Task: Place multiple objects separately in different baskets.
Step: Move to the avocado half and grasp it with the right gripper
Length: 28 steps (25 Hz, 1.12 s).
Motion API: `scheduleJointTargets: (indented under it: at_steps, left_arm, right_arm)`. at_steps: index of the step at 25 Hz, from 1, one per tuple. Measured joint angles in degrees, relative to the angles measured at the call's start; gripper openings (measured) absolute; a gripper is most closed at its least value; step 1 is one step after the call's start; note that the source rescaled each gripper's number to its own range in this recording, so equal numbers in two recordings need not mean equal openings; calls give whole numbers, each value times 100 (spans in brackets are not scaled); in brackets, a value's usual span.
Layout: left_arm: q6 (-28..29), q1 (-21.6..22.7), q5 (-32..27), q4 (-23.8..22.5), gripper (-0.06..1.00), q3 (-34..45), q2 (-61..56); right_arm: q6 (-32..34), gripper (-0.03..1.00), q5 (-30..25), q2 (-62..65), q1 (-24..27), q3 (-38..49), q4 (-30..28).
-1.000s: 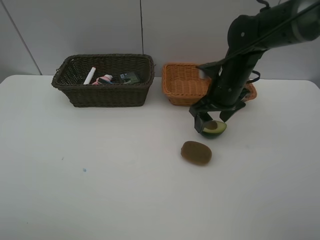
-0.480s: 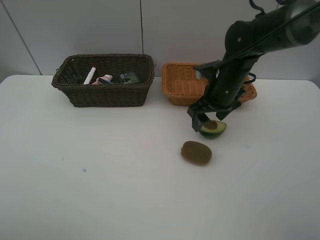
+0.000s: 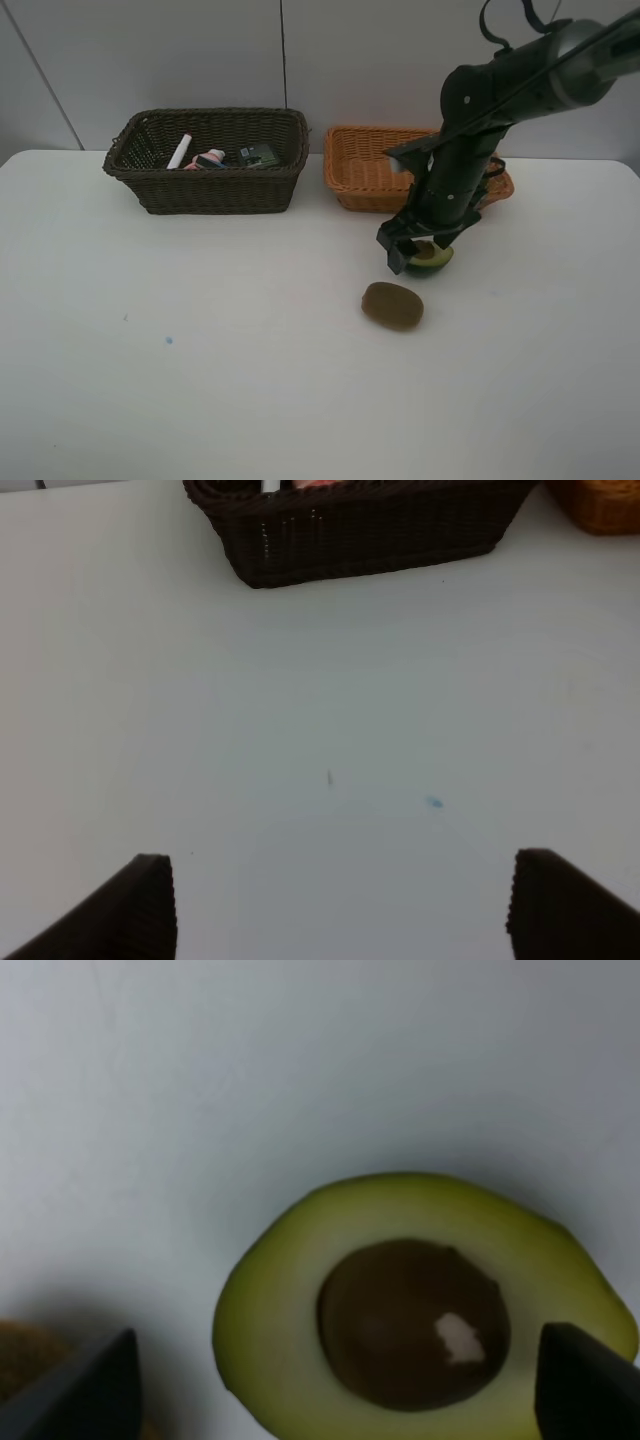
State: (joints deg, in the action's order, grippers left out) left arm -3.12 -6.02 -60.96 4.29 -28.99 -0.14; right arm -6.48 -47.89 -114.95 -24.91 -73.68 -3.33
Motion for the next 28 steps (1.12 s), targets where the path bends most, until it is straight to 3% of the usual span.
scheduleJointTargets:
  at_steps: [20, 22, 25, 26, 28]
  left_arm:
    - [0, 0, 0, 0, 80, 0, 0]
    - [0, 0, 0, 0, 80, 0, 0]
    - [0, 0, 0, 0, 80, 0, 0]
    - [0, 0, 0, 0, 80, 0, 0]
    - [0, 0, 0, 0, 80, 0, 0]
  right_arm:
    - [5, 99, 0, -199, 0, 0, -90]
    - [5, 83, -6, -199, 0, 0, -107]
    - [5, 29, -96, -199, 0, 0, -149]
    - [5, 18, -113, -199, 0, 0, -149]
    - [5, 18, -132, -199, 0, 0, -149]
